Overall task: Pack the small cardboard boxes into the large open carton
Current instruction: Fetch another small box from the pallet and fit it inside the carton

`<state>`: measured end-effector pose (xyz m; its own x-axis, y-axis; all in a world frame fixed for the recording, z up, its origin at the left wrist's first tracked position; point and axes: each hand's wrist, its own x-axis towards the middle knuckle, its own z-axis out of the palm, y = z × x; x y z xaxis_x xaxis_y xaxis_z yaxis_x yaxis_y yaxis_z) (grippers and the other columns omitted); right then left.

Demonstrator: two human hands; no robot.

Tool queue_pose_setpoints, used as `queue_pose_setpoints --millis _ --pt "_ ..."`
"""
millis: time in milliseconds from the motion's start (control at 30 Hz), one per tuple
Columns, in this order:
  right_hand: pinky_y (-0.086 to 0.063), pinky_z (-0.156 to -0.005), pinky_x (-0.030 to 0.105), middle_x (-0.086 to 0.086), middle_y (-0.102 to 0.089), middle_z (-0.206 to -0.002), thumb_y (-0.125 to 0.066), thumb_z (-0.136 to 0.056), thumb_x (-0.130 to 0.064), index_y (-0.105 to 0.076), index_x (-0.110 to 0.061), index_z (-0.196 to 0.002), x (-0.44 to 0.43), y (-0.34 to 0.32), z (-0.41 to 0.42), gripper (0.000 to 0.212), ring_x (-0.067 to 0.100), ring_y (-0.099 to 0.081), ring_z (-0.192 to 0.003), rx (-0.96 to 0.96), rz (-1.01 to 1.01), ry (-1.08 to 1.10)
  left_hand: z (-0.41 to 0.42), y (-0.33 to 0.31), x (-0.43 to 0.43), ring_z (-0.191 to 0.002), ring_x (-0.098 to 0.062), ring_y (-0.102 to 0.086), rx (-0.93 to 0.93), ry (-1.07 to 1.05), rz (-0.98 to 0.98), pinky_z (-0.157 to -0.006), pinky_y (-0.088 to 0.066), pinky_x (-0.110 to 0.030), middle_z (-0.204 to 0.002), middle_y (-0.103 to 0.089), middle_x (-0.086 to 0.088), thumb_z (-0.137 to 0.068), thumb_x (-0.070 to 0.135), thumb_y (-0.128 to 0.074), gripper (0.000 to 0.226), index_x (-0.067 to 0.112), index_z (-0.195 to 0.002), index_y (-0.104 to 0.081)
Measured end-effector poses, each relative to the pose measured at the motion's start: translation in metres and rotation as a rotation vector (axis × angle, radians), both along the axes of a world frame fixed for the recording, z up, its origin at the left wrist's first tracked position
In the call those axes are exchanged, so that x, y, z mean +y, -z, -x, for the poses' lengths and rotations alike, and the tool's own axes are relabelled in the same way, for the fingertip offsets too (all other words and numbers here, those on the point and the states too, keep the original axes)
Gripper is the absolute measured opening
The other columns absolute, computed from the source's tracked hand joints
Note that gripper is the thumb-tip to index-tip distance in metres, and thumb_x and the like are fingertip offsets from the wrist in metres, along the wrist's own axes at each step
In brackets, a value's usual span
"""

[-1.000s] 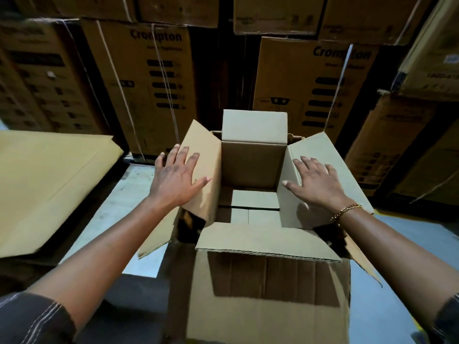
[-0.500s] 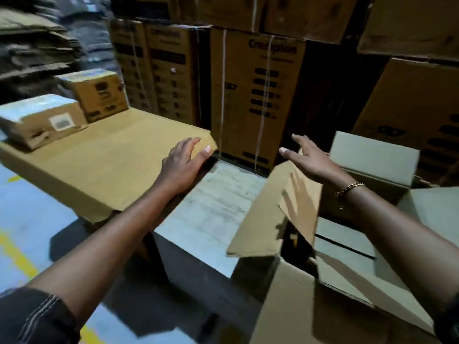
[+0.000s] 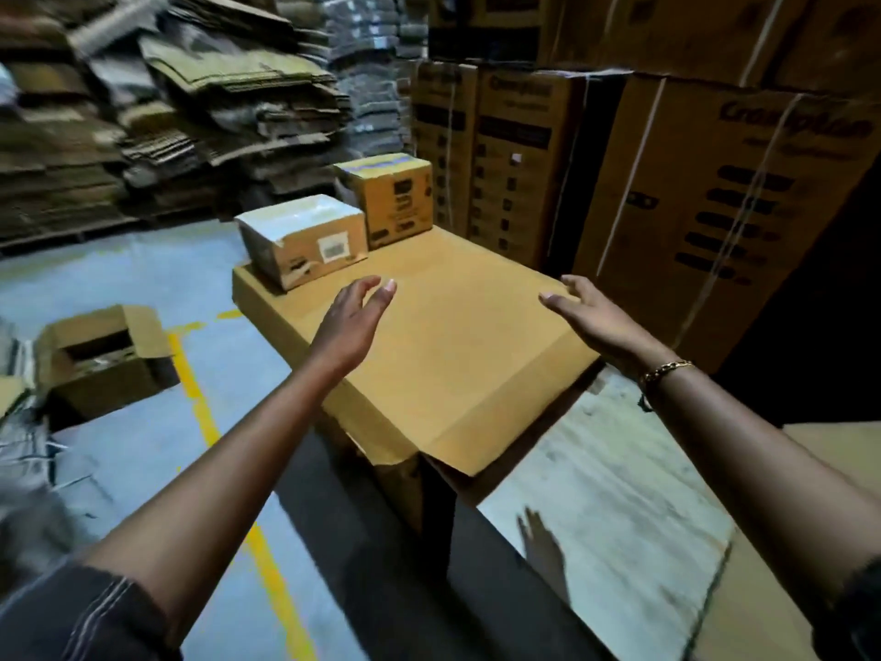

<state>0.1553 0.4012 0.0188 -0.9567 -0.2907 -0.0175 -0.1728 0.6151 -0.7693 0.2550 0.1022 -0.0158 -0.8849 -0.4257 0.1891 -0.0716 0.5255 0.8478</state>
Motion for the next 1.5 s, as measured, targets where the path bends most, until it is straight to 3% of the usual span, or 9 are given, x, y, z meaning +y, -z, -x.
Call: queue_pose_setpoints --millis 233,467,667,933,1067,1233,1333,1400,1500 --pt "-0.033 -0.113 0.041 0.005 -0.027 -0.167 -0.054 -0.098 -0.059 -0.03 -0.022 -0.158 -0.132 0.025 0.057 0.075 0.027 -0.035 -0.148 -0.051 0.077 -0.149 0.017 0.019 -0.115 -0.142 -0.023 -0.041 -0.046 -0.079 -0.055 -0.116 -0.035 -0.046 -0.156 -0.043 -0.003 -0.099 0.066 -0.04 0.061 0.027 -0.145 -0.049" --pt "-0.032 -0.115 0.041 0.004 -0.024 -0.168 -0.054 -0.097 -0.06 -0.027 -0.024 -0.159 -0.252 0.055 0.145 0.076 0.026 -0.032 -0.149 -0.146 0.145 -0.235 0.082 0.036 -0.226 -0.137 -0.022 -0.046 -0.075 -0.124 -0.058 -0.108 -0.039 -0.041 -0.15 -0.049 0.0 -0.099 0.067 -0.038 0.055 0.031 -0.137 -0.054" --pt "-0.032 -0.114 0.04 0.004 -0.027 -0.167 -0.056 -0.097 -0.06 -0.028 -0.026 -0.158 -0.351 0.066 0.217 0.075 0.025 -0.035 -0.148 -0.225 0.187 -0.229 0.154 0.04 -0.314 -0.119 -0.009 -0.047 -0.09 -0.133 -0.053 -0.095 -0.035 -0.031 -0.142 -0.055 0.001 -0.103 0.056 -0.042 0.043 0.029 -0.133 -0.058" --pt "-0.034 -0.111 0.039 0.002 -0.032 -0.165 -0.055 -0.098 -0.058 -0.029 -0.029 -0.157 -0.46 0.103 0.28 0.071 0.024 -0.038 -0.145 -0.316 0.243 -0.155 0.268 0.064 -0.445 -0.128 -0.021 -0.053 -0.155 -0.058 -0.005 -0.105 -0.042 -0.039 -0.136 -0.059 -0.003 -0.104 0.05 -0.047 0.029 0.03 -0.122 -0.06" --pt "-0.032 -0.109 0.037 0.002 -0.032 -0.165 -0.055 -0.1 -0.053 -0.028 -0.028 -0.158 -0.517 0.124 0.309 0.069 0.024 -0.038 -0.146 -0.354 0.277 -0.084 0.339 0.077 -0.513 -0.128 -0.026 -0.054 -0.191 -0.056 0.049 -0.104 -0.04 -0.038 -0.135 -0.06 -0.01 -0.103 0.049 -0.049 0.044 0.017 -0.131 -0.063" --pt "-0.038 -0.108 0.039 0.003 -0.037 -0.162 -0.058 -0.1 -0.049 -0.024 -0.024 -0.159 -0.591 0.138 0.343 0.073 0.024 -0.044 -0.139 -0.45 0.338 0.066 0.43 0.097 -0.593 -0.13 -0.029 -0.055 -0.277 -0.029 0.107 -0.111 -0.041 -0.046 -0.138 -0.06 -0.008 -0.078 0.075 -0.047 0.077 0.02 -0.126 -0.067" --pt "-0.039 -0.111 0.042 0.004 -0.034 -0.164 -0.06 -0.099 -0.05 -0.017 -0.026 -0.162 -0.62 0.146 0.358 0.08 0.025 -0.042 -0.141 -0.509 0.376 0.117 0.468 0.103 -0.621 -0.138 -0.029 -0.045 -0.351 -0.036 0.185 -0.113 -0.035 -0.045 -0.146 -0.053 -0.006 -0.089 0.063 -0.058 0.061 0.022 -0.134 -0.061" --pt "-0.038 -0.114 0.047 0.005 -0.031 -0.166 -0.061 -0.097 -0.053 -0.015 -0.03 -0.162 -0.634 0.152 0.366 0.084 0.029 -0.038 -0.146 -0.547 0.392 0.143 0.496 0.116 -0.648 -0.131 -0.031 -0.052 -0.403 -0.001 0.192 -0.109 -0.04 -0.045 -0.135 -0.06 -0.008 -0.086 0.068 -0.057 0.063 0.021 -0.127 -0.062" --pt "-0.035 -0.116 0.051 0.003 -0.023 -0.169 -0.062 -0.096 -0.053 -0.006 -0.03 -0.164 -0.649 0.16 0.376 0.091 0.031 -0.033 -0.15 -0.59 0.438 0.156 0.53 0.14 -0.677 -0.111 -0.033 -0.062 -0.469 0.055 0.147 -0.096 -0.048 -0.047 -0.112 -0.067 -0.01 -0.065 0.091 -0.047 0.086 0.019 -0.108 -0.061"
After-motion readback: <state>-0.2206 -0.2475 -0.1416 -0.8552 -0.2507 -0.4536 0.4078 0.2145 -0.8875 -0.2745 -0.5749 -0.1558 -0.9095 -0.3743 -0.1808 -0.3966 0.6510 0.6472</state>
